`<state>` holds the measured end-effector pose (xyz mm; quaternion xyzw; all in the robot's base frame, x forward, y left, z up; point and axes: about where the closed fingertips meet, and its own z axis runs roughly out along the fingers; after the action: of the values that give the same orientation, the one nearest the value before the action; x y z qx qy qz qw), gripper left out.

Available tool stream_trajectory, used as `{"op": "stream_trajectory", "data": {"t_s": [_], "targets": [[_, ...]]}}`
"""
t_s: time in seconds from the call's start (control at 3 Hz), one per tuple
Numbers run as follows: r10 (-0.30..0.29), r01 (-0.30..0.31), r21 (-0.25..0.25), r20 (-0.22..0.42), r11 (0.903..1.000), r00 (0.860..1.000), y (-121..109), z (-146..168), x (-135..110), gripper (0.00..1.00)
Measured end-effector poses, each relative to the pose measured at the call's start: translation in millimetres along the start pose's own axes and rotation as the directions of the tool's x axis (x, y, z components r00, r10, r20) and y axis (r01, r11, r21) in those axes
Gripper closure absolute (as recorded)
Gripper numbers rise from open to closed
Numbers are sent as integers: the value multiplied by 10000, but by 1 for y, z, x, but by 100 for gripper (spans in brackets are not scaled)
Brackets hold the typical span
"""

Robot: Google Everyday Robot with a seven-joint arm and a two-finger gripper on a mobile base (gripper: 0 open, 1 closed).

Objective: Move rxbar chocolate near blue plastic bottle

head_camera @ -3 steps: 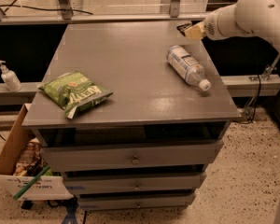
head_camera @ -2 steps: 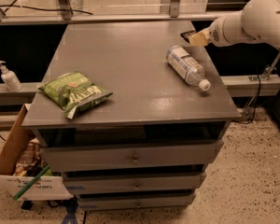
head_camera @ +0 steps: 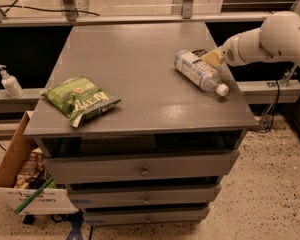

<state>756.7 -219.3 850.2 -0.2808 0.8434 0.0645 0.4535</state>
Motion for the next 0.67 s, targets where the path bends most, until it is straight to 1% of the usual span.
{"op": "stream_trajectory", "data": {"t_s": [0.33, 0.67], "targets": [[-113, 105, -379, -211, 9992, 9997, 15, 4, 12, 100], [-165, 147, -518, -358, 9985, 9992, 21, 6, 19, 100]]}}
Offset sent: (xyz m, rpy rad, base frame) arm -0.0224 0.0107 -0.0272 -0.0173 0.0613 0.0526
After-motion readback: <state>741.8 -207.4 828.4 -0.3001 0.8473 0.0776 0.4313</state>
